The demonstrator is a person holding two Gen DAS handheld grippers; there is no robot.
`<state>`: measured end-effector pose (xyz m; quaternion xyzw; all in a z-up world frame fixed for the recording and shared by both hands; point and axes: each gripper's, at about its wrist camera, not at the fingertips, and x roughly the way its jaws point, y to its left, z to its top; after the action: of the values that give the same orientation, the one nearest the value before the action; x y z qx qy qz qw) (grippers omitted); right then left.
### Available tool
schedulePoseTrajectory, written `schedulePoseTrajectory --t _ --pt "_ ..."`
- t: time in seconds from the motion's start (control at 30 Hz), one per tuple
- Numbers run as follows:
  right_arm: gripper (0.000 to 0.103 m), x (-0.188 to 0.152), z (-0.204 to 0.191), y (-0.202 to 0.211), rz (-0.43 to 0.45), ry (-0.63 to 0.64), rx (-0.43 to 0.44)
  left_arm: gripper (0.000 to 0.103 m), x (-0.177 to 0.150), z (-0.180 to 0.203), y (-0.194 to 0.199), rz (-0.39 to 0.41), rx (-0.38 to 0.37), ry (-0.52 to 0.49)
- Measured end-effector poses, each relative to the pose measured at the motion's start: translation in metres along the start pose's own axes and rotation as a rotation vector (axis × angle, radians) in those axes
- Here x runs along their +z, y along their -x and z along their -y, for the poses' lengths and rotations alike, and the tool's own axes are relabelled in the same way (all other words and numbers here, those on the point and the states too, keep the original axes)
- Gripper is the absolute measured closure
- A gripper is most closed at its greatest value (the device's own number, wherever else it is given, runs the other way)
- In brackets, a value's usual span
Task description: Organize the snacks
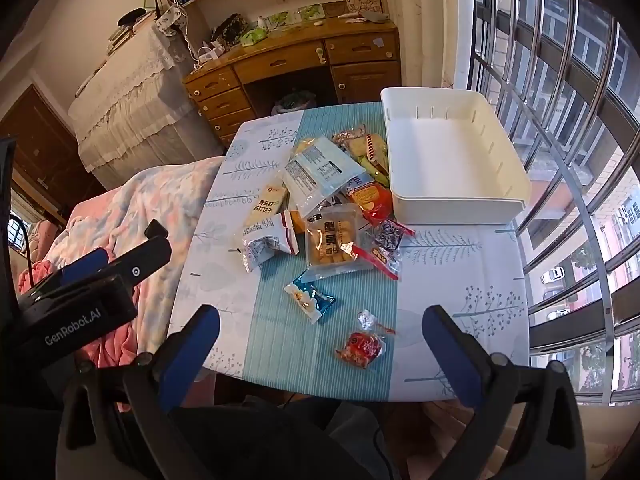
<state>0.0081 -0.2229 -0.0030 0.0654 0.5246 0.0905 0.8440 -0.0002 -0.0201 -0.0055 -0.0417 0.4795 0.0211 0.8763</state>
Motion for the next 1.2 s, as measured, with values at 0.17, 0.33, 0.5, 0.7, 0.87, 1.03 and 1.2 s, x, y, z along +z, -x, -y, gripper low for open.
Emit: schedulePoseTrajectory --t 0.17,0.33,0.5,0.7,0.87,1.03,1.2 --pt "0.001 -0.001 0.006 -0.001 -0.004 0.003 0.002 0.002 -0.002 0.01 -0.001 0.002 -0.009 -0.014" --pt "0.001 0.001 0.018 -0.006 -0.011 -0.002 0.018 0.002 -0.002 0.02 -0.006 -0.008 -0.032 -0.019" --pt "0.001 0.002 0.029 -0.009 -0.011 -0.023 0.038 0.002 -0.004 0.028 -0.005 0.002 0.009 -0.031" --pt "0.002 0.005 0.037 -0.01 -0.001 -0.047 0.063 0.002 -0.006 0.026 0.0 0.004 0.024 -0.01" --pt "0.003 0.01 0.034 -0.005 0.029 -0.047 0.069 0.002 -0.003 0.02 0.006 0.034 0.03 0.002" --pt "0.003 0.012 0.024 -0.001 0.058 -0.05 0.052 0.002 0.001 0.007 0.011 0.054 0.018 -0.012" --pt "0.003 0.013 0.008 0.001 0.082 -0.075 0.016 0.002 0.01 -0.02 0.01 0.061 -0.008 -0.022"
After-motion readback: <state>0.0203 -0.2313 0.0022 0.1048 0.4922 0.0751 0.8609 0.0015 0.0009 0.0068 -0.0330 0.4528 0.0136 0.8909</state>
